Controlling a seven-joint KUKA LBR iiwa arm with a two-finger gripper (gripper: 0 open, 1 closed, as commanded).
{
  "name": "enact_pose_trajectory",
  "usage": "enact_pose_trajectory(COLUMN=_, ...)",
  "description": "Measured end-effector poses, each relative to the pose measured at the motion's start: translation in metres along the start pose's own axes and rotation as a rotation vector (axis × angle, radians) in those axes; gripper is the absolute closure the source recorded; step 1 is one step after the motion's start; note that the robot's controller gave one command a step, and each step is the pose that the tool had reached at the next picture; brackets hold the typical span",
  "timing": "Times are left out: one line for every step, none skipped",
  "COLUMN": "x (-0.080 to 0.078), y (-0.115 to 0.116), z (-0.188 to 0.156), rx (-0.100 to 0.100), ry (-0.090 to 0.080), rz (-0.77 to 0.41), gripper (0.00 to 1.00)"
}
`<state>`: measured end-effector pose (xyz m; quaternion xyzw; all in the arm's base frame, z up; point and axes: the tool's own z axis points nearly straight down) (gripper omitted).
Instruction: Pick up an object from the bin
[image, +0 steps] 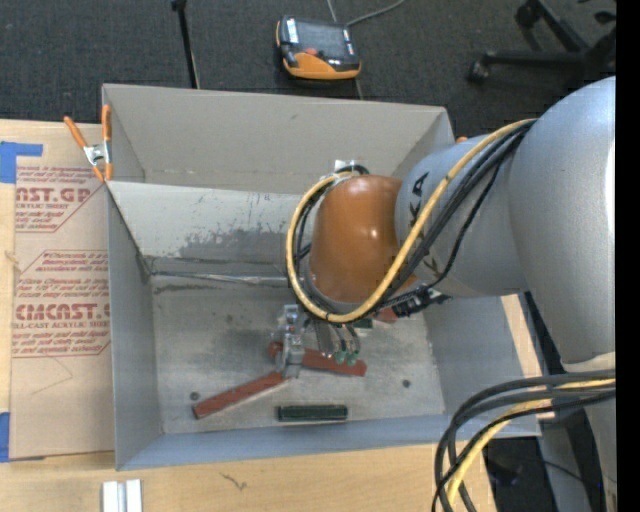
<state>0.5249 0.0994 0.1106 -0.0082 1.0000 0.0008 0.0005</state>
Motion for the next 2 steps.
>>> enact_pose_trajectory(x=0.000, y=0.000, z=-0.007, rx=0.000, ry=0.000, rz=0.000, gripper=1.00)
enact_pose_trajectory(x=0.002, y=0.000, z=-0.022, rx=0.002, ry=0.009, rz=0.000, gripper=1.00)
